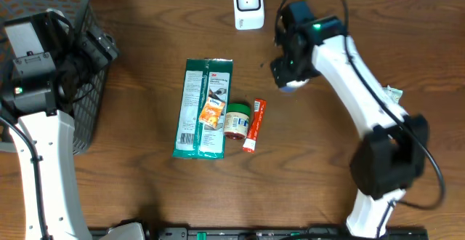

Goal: Scan the item barcode
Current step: 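Lift the swab tub up to the white scanner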

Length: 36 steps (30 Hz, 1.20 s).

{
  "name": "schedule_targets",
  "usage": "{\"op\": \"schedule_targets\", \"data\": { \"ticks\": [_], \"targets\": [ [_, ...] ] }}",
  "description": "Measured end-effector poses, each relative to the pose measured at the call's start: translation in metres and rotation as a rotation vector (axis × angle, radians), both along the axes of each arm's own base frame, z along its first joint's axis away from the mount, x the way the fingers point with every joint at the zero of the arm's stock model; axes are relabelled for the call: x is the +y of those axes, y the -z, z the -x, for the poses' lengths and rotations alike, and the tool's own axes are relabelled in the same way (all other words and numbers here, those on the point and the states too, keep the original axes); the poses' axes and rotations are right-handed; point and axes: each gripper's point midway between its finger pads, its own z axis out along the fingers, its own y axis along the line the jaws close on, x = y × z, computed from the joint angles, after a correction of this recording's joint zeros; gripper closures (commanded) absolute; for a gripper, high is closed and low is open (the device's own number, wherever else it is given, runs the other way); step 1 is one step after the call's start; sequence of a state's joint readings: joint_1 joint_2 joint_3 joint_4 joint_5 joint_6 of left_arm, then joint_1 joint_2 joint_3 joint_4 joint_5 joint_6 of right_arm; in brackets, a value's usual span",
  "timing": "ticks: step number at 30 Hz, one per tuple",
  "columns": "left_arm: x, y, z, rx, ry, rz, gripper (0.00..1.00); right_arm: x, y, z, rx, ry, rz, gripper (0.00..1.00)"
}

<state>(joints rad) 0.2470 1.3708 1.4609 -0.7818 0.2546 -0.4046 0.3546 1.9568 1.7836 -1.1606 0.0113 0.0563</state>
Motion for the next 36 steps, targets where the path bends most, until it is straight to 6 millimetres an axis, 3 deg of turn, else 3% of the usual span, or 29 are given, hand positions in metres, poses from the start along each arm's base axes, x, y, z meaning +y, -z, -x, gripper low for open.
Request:
{"op": "schedule_targets", "data": {
  "ticks": [3, 7, 13, 15, 24, 36],
  "targets": [
    [0.0, 0.0, 0.0, 0.0, 0.0, 0.0, 0.14, 0.009, -0.034, -0.001, -0.09, 0.026, -0.069, 0.54],
    [0.0, 0.0, 0.0, 0.0, 0.0, 0.0, 0.14, 0.028, -0.083, -0.002, -0.211, 0.05, -0.212, 0.73],
    [0.0, 0.0, 0.0, 0.0, 0.0, 0.0, 0.14, 0.044, -0.124, -0.013, -0.336, 0.089, -0.348, 0.95],
    [0.0, 0.0, 0.0, 0.0, 0.0, 0.0, 0.14, 0.05, -0.131, -0.017, -0.359, 0.104, -0.38, 0.99],
    [0.0, 0.0, 0.0, 0.0, 0.0, 0.0, 0.14, 0.075, -0.159, -0.042, -0.509, 0.126, -0.475, 0.99],
    [0.0, 0.0, 0.0, 0.0, 0.0, 0.0, 0.14, 0.1, -0.15, -0.109, -0.758, 0.183, -0.416, 0.99]
  ]
}}
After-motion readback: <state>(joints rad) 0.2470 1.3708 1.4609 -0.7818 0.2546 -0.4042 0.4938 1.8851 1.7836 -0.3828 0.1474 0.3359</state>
